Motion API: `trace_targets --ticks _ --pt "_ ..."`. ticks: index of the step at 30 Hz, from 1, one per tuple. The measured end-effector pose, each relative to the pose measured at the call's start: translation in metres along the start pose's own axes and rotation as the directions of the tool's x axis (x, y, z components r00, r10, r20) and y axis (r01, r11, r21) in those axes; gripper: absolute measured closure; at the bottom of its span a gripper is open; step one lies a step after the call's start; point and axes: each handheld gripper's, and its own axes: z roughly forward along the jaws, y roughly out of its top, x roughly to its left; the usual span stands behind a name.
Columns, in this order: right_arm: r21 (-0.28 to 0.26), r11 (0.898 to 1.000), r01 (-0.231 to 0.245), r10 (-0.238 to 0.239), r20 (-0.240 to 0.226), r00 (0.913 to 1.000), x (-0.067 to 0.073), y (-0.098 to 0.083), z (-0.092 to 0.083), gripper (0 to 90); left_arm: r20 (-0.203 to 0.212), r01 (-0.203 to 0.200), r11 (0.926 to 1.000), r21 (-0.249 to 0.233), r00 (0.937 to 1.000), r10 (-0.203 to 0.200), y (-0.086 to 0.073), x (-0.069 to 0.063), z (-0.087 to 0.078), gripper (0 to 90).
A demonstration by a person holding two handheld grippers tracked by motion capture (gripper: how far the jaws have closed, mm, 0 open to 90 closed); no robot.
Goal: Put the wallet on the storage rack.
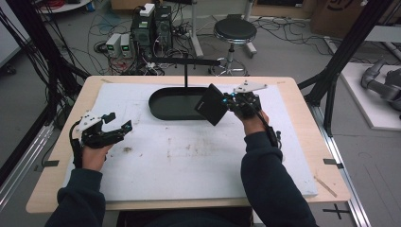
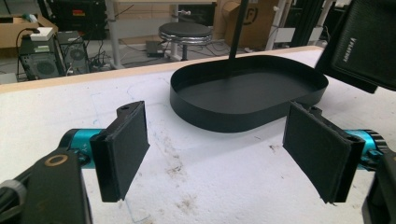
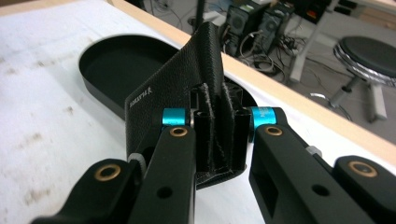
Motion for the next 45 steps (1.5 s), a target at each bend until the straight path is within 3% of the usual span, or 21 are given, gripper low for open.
trace_targets --ticks 7,12,21,24,27,29,30,32,33,35,36,37,38,40,41,45 --pt "-0.014 1.000 0.016 -0.016 -0.032 0.9994 0.013 0.028 0.026 85.2 0.001 0.002 1.0000 -0.003 1.0000 -0.002 0.000 0.000 0.000 22.0" --pt "-0.018 1.000 0.015 -0.015 -0.045 0.9989 0.018 0.037 0.043 85.2 0.003 0.004 1.0000 -0.003 1.0000 -0.004 0.000 0.000 0.000 22.0" --pt "-0.028 0.998 -0.052 0.050 -0.070 0.9963 0.024 0.042 0.083 85.1 0.002 0.006 1.0000 -0.005 1.0000 -0.006 -0.001 0.002 0.000 22.0" --pt "-0.011 0.994 -0.110 0.109 -0.044 0.9931 0.022 0.034 0.103 85.1 0.001 0.007 1.0000 -0.006 1.0000 -0.007 -0.001 0.003 -0.001 22.1" --pt "0.010 0.991 -0.134 0.134 -0.020 0.9908 0.020 0.028 0.113 85.1 -0.001 0.006 1.0000 -0.006 1.0000 -0.006 -0.001 0.004 -0.002 22.0" --pt "0.042 0.987 -0.154 0.153 0.014 0.9881 0.018 0.022 0.122 85.0 -0.002 0.009 0.9999 -0.006 1.0000 -0.009 -0.001 0.005 -0.002 22.0" --pt "0.052 0.984 -0.172 0.169 0.063 0.9836 0.014 0.018 0.128 84.8 -0.003 0.008 1.0000 -0.003 1.0000 -0.008 -0.001 0.005 -0.002 22.0" --pt "0.074 0.978 -0.194 0.187 0.099 0.9775 0.009 0.013 0.131 84.6 -0.003 0.009 1.0000 -0.004 1.0000 -0.009 -0.001 0.005 -0.002 22.0" --pt "0.096 0.977 -0.191 0.179 0.124 0.9761 0.007 0.011 0.133 84.4 -0.001 0.009 0.9999 -0.005 1.0000 -0.009 -0.001 0.005 -0.002 22.0" --pt "0.148 0.969 -0.195 0.171 0.162 0.9718 0.005 0.006 0.138 83.7 -0.001 0.008 1.0000 -0.005 1.0000 -0.008 -0.001 0.005 -0.002 22.0" --pt "0.185 0.956 -0.226 0.195 0.173 0.9655 0.003 0.001 0.142 83.4 -0.003 0.007 1.0000 -0.005 1.0000 -0.007 -0.001 0.005 -0.002 22.0" --pt "0.204 0.951 -0.234 0.202 0.166 0.9653 0.001 -0.003 0.145 82.7 -0.003 0.007 1.0000 -0.005 1.0000 -0.007 -0.001 0.005 -0.002 22.0" --pt "0.228 0.941 -0.249 0.218 0.152 0.9639 0.001 -0.006 0.148 81.7 -0.002 0.006 1.0000 -0.005 1.0000 -0.006 -0.001 0.005 -0.002 22.0" --pt "0.251 0.937 -0.244 0.220 0.119 0.9682 0.004 -0.010 0.154 76.1 -0.001 0.003 1.0000 -0.004 1.0000 -0.003 -0.001 0.005 -0.002 22.1" --pt "0.260 0.933 -0.250 0.234 0.089 0.9681 0.006 -0.011 0.156 69.2 -0.001 0.006 1.0000 -0.006 1.0000 -0.006 -0.001 0.005 -0.002 22.1" --pt "0.230 0.946 -0.231 0.216 0.088 0.9724 0.009 -0.004 0.148 45.1 -0.002 0.006 1.0000 -0.006 1.0000 -0.006 -0.001 0.005 -0.002 22.0"
